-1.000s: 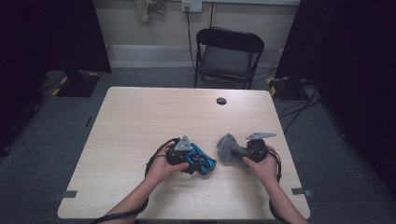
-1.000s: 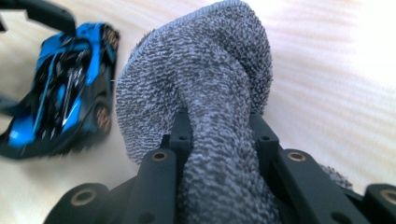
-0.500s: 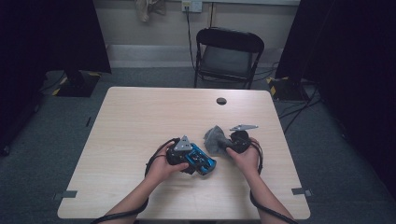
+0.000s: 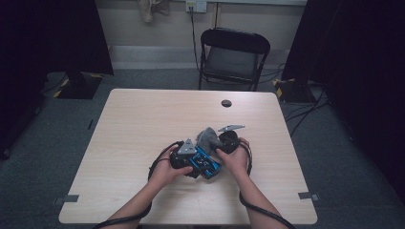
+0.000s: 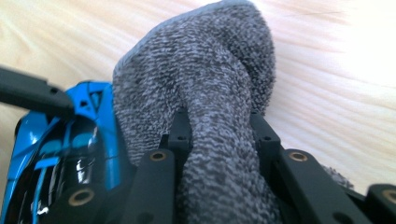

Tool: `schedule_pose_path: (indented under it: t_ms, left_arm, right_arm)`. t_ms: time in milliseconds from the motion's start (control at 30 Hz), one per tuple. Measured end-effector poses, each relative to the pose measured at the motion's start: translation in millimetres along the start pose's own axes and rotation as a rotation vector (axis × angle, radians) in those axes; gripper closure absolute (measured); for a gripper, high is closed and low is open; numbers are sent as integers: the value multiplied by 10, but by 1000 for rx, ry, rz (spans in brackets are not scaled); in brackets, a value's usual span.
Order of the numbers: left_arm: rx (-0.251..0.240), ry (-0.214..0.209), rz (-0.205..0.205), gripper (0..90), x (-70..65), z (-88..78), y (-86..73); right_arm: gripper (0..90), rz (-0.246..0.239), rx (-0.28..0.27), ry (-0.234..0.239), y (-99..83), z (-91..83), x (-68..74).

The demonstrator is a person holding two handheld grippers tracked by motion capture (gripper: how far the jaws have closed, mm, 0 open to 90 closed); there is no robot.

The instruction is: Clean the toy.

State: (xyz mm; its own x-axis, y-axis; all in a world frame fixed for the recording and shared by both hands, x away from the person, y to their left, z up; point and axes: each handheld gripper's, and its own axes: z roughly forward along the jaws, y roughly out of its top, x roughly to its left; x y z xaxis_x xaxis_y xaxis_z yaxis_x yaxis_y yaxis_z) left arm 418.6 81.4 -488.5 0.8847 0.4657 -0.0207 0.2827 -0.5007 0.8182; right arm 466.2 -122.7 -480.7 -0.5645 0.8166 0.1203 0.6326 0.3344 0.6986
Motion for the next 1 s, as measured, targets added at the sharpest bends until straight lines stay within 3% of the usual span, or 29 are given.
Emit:
schedule_pose_path:
  t_ms: [167,400,1000]
  left_arm:
    - [-4,1,-5,132,4,-2,-5]
    - [-4,2,-7,131,8,-4,-8]
    - [-6,1,-25,131,22,-13,-20]
  right_arm:
    - [682,-39,-4,60,-56,-29,21]
    - [682,-42,-13,112,-112,-84,13]
    - [692,-54,-14,172,-173,-167,-9]
